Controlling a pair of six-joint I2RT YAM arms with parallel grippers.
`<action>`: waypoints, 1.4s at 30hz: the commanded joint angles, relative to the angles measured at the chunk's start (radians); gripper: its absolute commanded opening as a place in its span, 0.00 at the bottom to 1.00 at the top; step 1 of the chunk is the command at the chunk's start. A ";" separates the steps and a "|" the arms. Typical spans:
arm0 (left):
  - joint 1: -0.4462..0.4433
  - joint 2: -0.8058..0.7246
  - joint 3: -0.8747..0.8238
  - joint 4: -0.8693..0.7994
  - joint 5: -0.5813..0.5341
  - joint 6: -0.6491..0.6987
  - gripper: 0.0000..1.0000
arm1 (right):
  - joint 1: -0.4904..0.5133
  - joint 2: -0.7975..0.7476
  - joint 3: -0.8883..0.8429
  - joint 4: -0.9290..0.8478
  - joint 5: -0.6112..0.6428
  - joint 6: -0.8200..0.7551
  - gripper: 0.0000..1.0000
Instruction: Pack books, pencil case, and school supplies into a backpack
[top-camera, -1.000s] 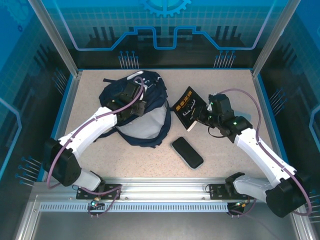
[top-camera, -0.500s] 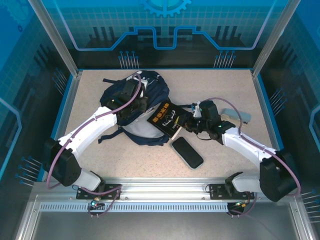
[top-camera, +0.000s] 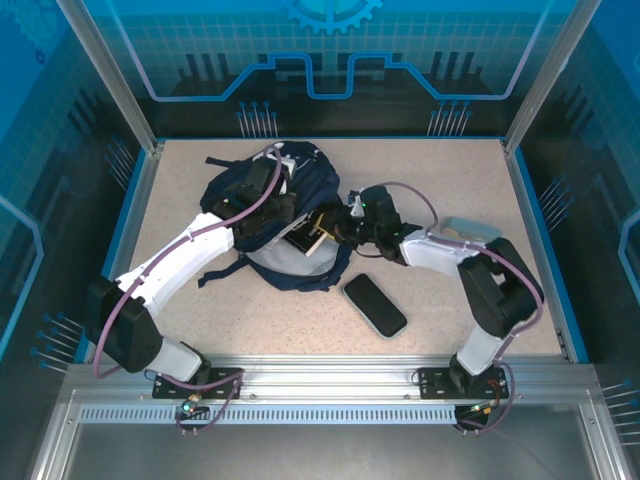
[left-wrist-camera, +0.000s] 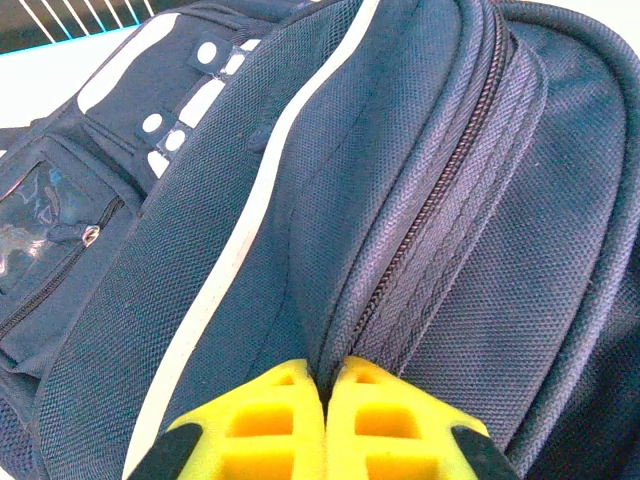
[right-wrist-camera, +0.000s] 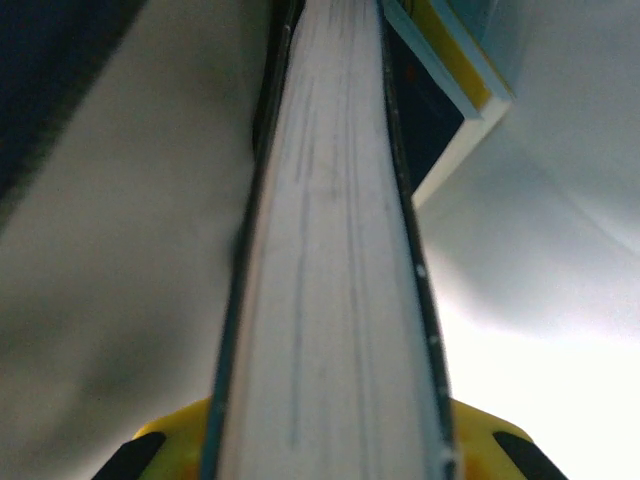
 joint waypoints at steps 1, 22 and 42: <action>-0.003 -0.035 0.065 0.113 0.021 -0.031 0.00 | 0.031 0.101 0.094 0.134 0.051 0.059 0.10; 0.019 -0.044 0.051 0.126 0.019 -0.038 0.00 | 0.093 0.442 0.369 0.145 0.105 0.270 0.55; 0.040 0.128 0.145 0.166 0.119 -0.110 0.00 | -0.037 -0.160 -0.175 -0.188 0.183 0.070 0.66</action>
